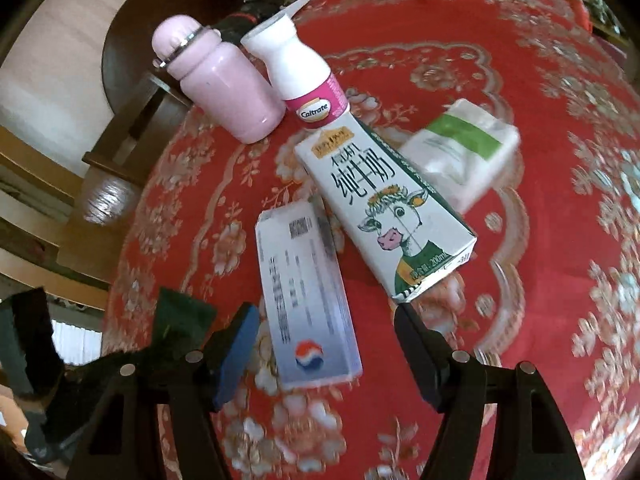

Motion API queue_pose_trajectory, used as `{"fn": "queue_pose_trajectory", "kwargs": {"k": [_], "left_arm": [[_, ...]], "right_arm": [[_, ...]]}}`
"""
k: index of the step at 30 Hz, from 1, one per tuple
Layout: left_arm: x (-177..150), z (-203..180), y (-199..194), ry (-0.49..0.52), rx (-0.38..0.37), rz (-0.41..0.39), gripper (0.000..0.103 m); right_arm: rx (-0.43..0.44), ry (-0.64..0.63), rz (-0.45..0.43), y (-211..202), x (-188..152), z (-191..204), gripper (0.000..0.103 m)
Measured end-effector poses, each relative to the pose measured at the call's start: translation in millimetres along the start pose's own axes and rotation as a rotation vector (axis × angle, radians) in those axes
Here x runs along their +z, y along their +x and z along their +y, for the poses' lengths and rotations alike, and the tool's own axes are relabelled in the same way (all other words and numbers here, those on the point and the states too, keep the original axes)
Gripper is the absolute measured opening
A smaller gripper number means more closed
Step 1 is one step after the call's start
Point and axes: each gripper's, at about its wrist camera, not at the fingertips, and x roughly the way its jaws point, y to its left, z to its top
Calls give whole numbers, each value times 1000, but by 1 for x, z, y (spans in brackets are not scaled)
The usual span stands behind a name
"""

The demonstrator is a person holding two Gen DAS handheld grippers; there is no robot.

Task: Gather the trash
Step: 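Lift the green pouch with the left tool while the right tool grasps the white medicine box, then carry the green pouch and medicine box with both tools over the bucket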

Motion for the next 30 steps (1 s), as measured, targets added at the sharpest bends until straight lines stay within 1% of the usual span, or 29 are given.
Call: {"fn": "queue_pose_trajectory", "kwargs": {"k": [3, 8, 9, 10, 11, 15, 21, 27, 30], "left_arm": [[-1, 8, 0, -24, -4, 4, 7], [-4, 17, 4, -47, -2, 24, 7], [-5, 20, 5, -55, -5, 28, 7], [-6, 21, 6, -63, -10, 28, 7], [-6, 22, 5, -70, -15, 27, 7], [-7, 19, 4, -58, -17, 25, 7], [-10, 3, -5, -28, -28, -7, 7], [-14, -21, -14, 7, -27, -29, 6], [-22, -35, -17, 34, -20, -41, 6]], "right_arm": [[-15, -41, 10, 9, 3, 9, 69], [-111, -156, -5, 21, 0, 31, 68], [-146, -186, -17, 22, -3, 34, 57], [-176, -210, -28, 22, -6, 36, 51], [-180, -224, -36, 21, -10, 36, 48], [-155, -193, -37, 13, -22, 28, 47], [-86, -120, -65, -15, -47, 14, 47], [-89, -103, -88, -36, -68, 9, 47], [-98, -97, -115, -50, -78, 5, 47]]}}
